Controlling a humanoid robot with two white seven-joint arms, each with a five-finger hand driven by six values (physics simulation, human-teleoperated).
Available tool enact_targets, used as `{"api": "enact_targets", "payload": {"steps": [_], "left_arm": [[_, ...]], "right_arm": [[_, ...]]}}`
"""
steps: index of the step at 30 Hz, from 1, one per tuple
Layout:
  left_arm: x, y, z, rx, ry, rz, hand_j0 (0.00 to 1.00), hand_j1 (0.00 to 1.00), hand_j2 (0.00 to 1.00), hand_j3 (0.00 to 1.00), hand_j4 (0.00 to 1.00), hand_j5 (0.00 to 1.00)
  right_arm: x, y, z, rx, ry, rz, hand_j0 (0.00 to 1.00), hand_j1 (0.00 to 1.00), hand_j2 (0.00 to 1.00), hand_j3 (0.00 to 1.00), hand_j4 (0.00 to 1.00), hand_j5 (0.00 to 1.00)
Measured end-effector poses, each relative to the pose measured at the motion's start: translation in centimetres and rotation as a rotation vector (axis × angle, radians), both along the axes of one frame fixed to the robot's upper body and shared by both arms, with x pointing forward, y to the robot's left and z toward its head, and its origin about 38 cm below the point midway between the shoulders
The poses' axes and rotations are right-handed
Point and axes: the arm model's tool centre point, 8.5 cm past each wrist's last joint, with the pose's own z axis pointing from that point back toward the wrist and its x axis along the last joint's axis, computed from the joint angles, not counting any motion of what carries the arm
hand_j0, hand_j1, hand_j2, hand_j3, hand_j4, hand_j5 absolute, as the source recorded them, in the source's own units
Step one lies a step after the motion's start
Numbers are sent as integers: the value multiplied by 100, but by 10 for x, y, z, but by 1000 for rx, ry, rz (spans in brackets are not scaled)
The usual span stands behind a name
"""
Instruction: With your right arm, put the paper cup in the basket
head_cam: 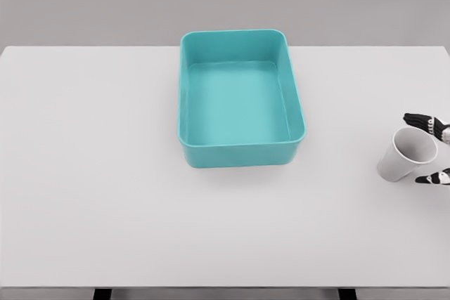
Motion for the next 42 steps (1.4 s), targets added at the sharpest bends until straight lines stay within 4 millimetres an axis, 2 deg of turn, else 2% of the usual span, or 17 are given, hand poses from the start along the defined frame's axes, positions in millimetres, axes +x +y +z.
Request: {"api": "enact_targets", "payload": {"steps": [25,31,34,42], "left_arm": [[0,0,0,0,0,0,100,100,100,100,100,100],[0,0,0,0,0,0,100,100,100,100,100,100],[0,0,0,0,0,0,100,100,100,100,100,100],[0,0,0,0,0,0,100,100,100,100,100,100]], "right_arm": [[-1,16,3,11,-10,49,100,100,100,100,100,100],[-1,16,3,11,-10,49,86,86,86,86,86,86],[-1,16,3,13,-11,49,75,75,75,75,75,75],[1,18,6,37,-22,46,75,75,75,75,75,75]]}}
